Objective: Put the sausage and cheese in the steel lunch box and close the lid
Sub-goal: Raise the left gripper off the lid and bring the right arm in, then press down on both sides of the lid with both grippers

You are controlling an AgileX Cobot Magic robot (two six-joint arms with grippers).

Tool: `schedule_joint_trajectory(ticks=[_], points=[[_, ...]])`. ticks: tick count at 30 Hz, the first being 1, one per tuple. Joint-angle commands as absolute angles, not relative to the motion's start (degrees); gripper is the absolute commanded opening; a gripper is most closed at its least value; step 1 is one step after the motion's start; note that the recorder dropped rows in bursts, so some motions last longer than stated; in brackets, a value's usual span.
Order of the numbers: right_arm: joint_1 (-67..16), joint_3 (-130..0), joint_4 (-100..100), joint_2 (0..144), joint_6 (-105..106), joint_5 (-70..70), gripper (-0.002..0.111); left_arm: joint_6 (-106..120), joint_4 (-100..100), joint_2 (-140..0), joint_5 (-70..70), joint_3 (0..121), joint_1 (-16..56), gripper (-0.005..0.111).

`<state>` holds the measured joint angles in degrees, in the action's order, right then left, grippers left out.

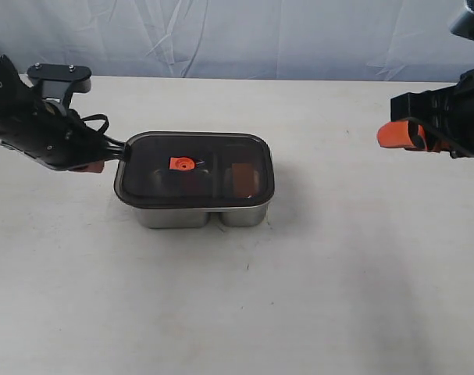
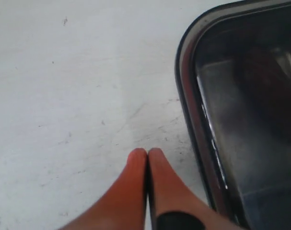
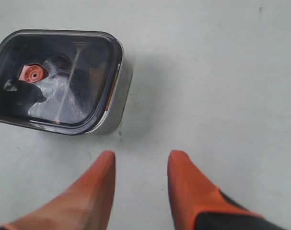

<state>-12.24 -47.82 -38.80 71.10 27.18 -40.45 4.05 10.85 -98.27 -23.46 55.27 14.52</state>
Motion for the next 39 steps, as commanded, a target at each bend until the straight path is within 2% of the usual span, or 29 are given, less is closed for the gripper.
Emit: schedule_joint_trajectory(ticks=[1,8,20,21,23,26,34,39], points=[[-12.0,-47.8,-38.4,71.2,27.2,-39.3,0.036,6.6,13.7,-100.2,-23.6,56.6,15.1,0.0],[-12.0,-47.8,-38.4,72.0,27.2,-39.3,0.036,6.6,12.2,-101.1,-23.2,57.7,19.3,0.0],[-12.0,-47.8,-42.3,75.2,27.4,-37.7,0.036,4.7,7.8,-98.9,-23.1,57.8,19.5,0.0],[-12.1,-47.8,-42.7,75.9,27.4,-37.2,0.035,4.7,7.8,-97.9,-22.7,57.8,19.5,0.0],[-12.1,-47.8,-44.4,77.4,28.2,-36.4,0.025,4.8,7.8,-95.8,-21.8,57.8,19.5,0.0],[-12.4,-47.8,-48.7,79.8,32.1,-35.5,-0.001,5.1,8.5,-92.9,-19.5,57.8,19.5,0.0],[-20.8,-48.4,-57.4,86.2,39.4,-28.3,0.0,23.1,25.7,-93.1,-20.8,59.2,19.5,0.0],[-26.2,-54.2,-57.6,92.7,39.4,-27.3,0.0,33.7,37.2,-93.7,-24.5,59.3,19.5,0.0]])
